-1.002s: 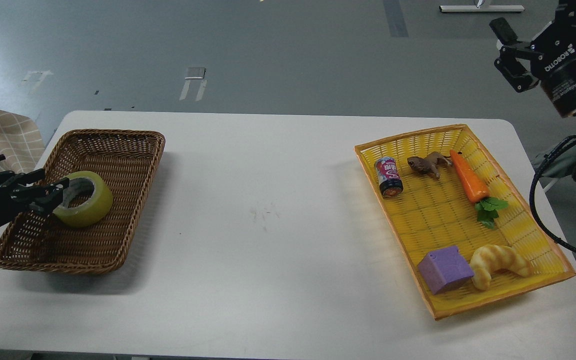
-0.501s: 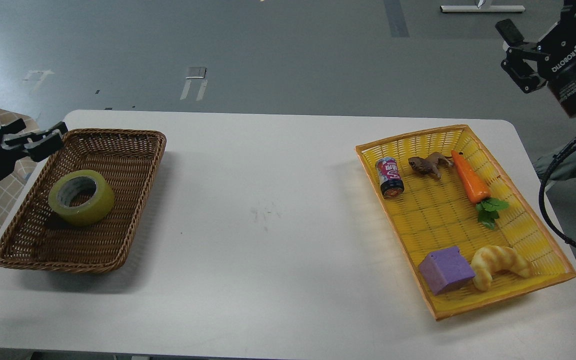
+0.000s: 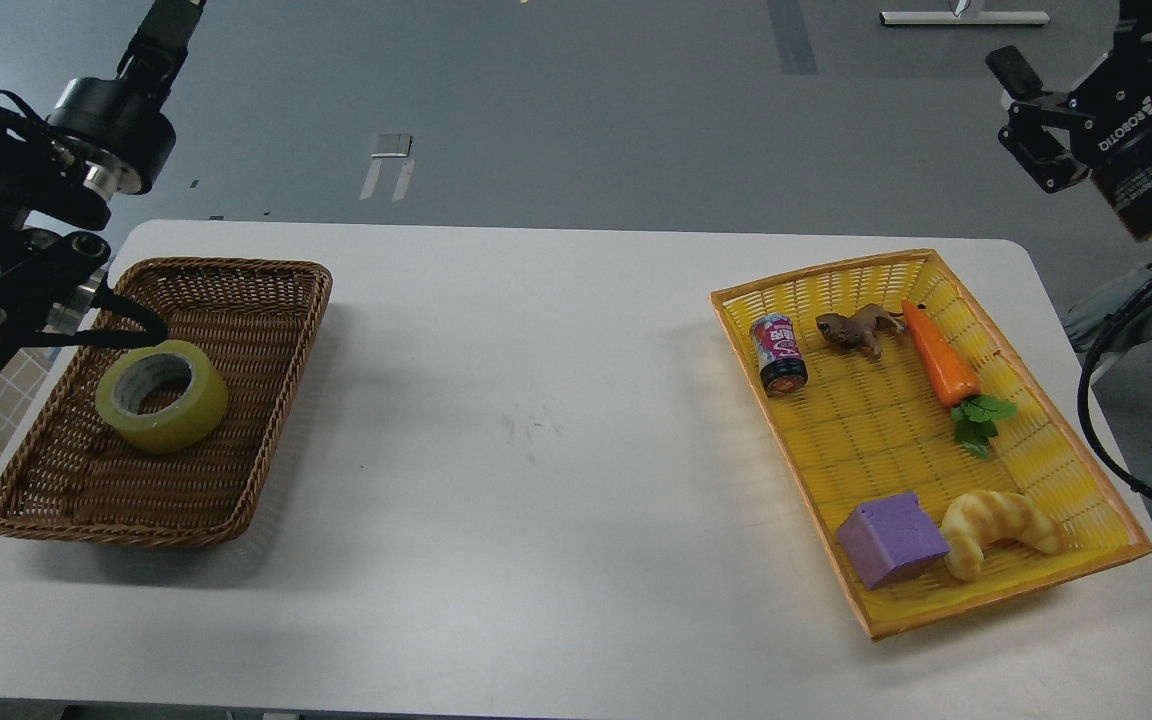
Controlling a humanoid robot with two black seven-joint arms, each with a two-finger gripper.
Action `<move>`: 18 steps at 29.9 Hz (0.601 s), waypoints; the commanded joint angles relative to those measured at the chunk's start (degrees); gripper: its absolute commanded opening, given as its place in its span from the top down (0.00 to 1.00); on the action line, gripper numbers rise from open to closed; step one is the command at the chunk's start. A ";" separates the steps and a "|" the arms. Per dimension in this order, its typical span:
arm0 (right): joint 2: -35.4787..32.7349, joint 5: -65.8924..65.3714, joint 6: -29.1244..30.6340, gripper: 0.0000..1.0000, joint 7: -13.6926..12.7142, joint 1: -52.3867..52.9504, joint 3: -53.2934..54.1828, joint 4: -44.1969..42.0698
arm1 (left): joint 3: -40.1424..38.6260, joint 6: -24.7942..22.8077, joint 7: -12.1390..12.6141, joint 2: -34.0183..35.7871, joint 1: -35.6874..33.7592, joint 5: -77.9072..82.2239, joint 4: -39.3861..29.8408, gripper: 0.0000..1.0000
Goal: Place and transfer tape with both arms
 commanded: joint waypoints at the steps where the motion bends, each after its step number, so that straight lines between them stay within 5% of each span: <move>1: 0.47 0.11 -0.17 0.00 0.55 0.26 0.34 0.27 | -2.63 -0.71 -0.02 -4.14 -3.34 -5.68 -0.92 0.02; 3: 0.55 0.20 -0.17 0.00 0.64 0.26 0.34 0.36 | -4.21 -1.32 -0.02 -5.37 -3.87 -7.70 -1.45 0.02; 6: 1.08 0.11 -0.70 0.00 0.64 0.26 0.43 0.54 | -7.81 -7.11 4.85 -6.35 -4.05 -11.05 -3.20 0.02; 8: 1.96 0.11 -0.87 0.00 0.64 0.61 0.51 0.36 | -9.22 -16.04 7.84 -6.17 -4.14 -11.31 -4.61 0.02; 9: 1.96 0.11 -0.87 0.00 0.64 0.61 0.51 0.36 | -9.22 -16.09 7.85 -6.17 -4.14 -11.31 -4.61 0.02; 11: 2.05 0.02 -1.05 0.00 0.64 0.70 0.60 0.36 | -11.76 -26.33 9.25 -5.91 -4.05 -11.66 -5.49 0.02; 13: 2.05 0.11 -1.05 0.00 0.64 0.88 0.60 0.45 | -14.13 -31.18 10.22 -5.82 -3.88 -11.75 -6.98 0.02; 18: 2.14 0.11 -1.22 0.00 0.64 1.84 0.78 0.54 | -23.06 -30.78 12.60 -5.55 -1.26 -12.19 -18.10 0.02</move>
